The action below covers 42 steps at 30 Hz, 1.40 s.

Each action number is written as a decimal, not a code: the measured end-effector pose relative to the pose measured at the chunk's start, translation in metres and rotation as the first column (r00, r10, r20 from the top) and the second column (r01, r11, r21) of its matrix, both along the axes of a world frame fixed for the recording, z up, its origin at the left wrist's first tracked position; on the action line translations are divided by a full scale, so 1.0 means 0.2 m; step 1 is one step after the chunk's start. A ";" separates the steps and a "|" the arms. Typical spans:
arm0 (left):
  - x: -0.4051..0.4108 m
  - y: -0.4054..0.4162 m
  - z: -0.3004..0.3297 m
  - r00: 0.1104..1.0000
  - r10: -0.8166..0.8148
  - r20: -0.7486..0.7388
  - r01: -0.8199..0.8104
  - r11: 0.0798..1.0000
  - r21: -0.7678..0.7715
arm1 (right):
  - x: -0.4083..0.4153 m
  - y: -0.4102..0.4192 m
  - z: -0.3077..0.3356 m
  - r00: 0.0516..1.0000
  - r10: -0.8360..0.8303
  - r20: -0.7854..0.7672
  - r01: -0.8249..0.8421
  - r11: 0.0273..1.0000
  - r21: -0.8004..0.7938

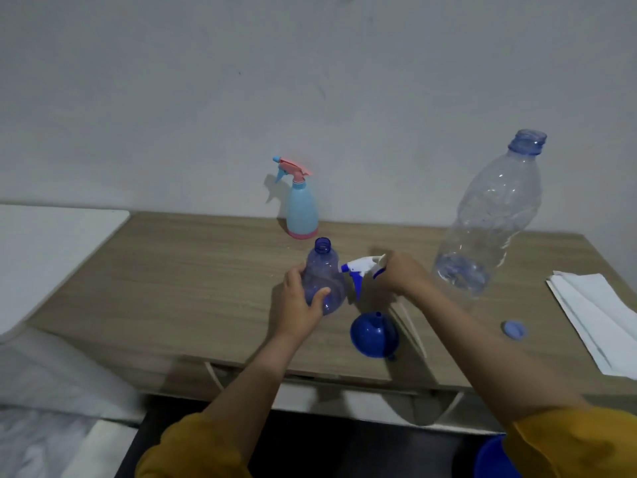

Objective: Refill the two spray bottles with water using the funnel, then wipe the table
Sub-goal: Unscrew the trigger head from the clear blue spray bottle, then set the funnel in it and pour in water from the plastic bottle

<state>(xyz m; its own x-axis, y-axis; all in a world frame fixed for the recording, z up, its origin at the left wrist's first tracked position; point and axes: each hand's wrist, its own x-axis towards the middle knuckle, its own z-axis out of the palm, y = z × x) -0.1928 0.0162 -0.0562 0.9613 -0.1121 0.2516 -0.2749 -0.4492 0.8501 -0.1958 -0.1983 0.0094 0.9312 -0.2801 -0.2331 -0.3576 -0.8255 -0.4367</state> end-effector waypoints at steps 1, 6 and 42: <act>0.01 0.00 -0.01 1.000 0.009 -0.006 -0.009 1.000 0.010 | -0.01 0.00 -0.04 0.999 -0.003 -0.033 0.002 1.000 -0.023; 0.02 0.00 -0.04 1.000 0.027 -0.015 -0.027 1.000 0.001 | 0.00 -0.02 -0.15 0.999 0.019 -0.051 -0.022 0.998 -0.056; 0.02 -0.01 -0.01 0.999 -0.011 0.050 0.013 0.999 -0.041 | -0.22 0.18 0.37 0.772 -0.233 0.591 -0.315 0.667 0.675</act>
<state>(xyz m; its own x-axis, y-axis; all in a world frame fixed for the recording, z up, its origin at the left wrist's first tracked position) -0.1892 0.0133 -0.0575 0.9461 -0.1118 0.3040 -0.3226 -0.4103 0.8530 -0.2388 -0.1617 0.0828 0.9359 -0.2394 0.2583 0.2248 -0.1584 -0.9615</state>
